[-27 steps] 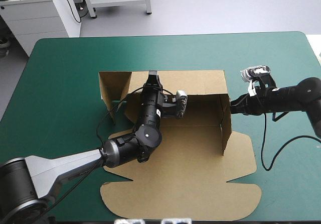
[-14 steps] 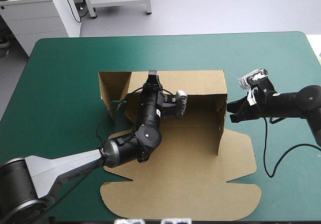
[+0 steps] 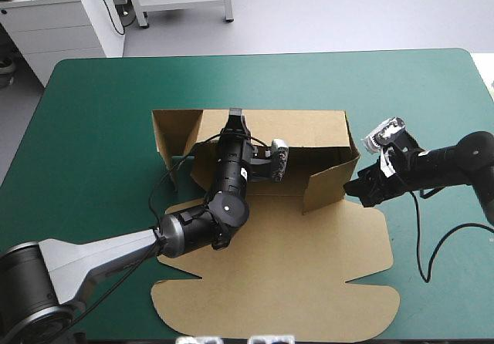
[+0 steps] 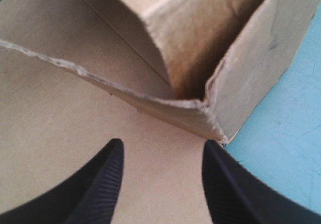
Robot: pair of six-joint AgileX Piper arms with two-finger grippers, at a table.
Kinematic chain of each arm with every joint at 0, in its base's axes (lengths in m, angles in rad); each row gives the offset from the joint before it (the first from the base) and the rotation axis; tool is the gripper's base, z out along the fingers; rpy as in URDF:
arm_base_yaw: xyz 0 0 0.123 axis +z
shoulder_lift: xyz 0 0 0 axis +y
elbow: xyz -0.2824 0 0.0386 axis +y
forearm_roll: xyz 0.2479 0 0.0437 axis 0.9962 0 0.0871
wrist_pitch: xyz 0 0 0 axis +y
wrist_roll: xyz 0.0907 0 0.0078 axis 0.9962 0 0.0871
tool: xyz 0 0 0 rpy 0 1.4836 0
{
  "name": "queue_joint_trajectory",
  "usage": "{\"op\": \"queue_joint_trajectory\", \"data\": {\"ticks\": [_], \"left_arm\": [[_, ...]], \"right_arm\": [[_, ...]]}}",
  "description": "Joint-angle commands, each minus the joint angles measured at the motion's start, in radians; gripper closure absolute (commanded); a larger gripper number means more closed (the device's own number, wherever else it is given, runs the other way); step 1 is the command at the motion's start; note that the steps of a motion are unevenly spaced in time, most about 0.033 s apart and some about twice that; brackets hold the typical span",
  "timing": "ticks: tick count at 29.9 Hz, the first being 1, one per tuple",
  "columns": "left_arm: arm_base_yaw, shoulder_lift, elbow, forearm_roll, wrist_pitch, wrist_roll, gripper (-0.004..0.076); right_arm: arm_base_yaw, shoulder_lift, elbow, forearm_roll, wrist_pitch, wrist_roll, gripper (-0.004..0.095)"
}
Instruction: Fold the box
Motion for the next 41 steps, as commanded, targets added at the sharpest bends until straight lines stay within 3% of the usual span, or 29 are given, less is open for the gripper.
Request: {"op": "queue_joint_trajectory", "data": {"ticks": [1, 7, 16, 20, 25, 28, 36, 39, 41], "left_arm": [[-0.006, -0.041, -0.026, 0.051, 0.042, -0.013, 0.0732], [-0.006, -0.041, -0.026, 0.051, 0.042, -0.013, 0.0732], [-0.006, -0.041, -0.026, 0.051, 0.042, -0.013, 0.0732], [-0.006, -0.041, -0.026, 0.051, 0.042, -0.013, 0.0732], [-0.006, -0.041, -0.026, 0.051, 0.042, -0.013, 0.0732], [-0.006, -0.041, -0.026, 0.051, 0.042, -0.011, 0.0732], [-0.006, -0.041, -0.026, 0.051, 0.042, -0.011, 0.0732], [-0.006, -0.041, -0.026, 0.051, 0.038, -0.011, 0.0732], [-0.006, -0.041, -0.026, 0.051, 0.038, -0.011, 0.0732]], "right_arm": [[-0.005, -0.034, -0.034, 0.019, -0.017, 0.023, 0.0256], [-0.005, -0.034, 0.000, 0.049, -0.155, 0.023, 0.0233], [0.021, -0.034, 0.138, 0.260, -0.219, -0.072, 0.0233], [0.113, -0.040, 0.212, 0.282, -0.391, -0.083, 0.0235], [0.247, -0.057, 0.278, 0.293, -0.705, -0.077, 0.0236], [0.291, -0.057, 0.292, 0.319, -0.820, -0.077, 0.0236], [0.303, -0.057, 0.292, 0.413, -0.954, -0.100, 0.0238], [0.303, -0.057, 0.292, 0.464, -0.951, -0.155, 0.0245], [0.303, -0.057, 0.292, 0.493, -0.939, -0.180, 0.0302]]}}
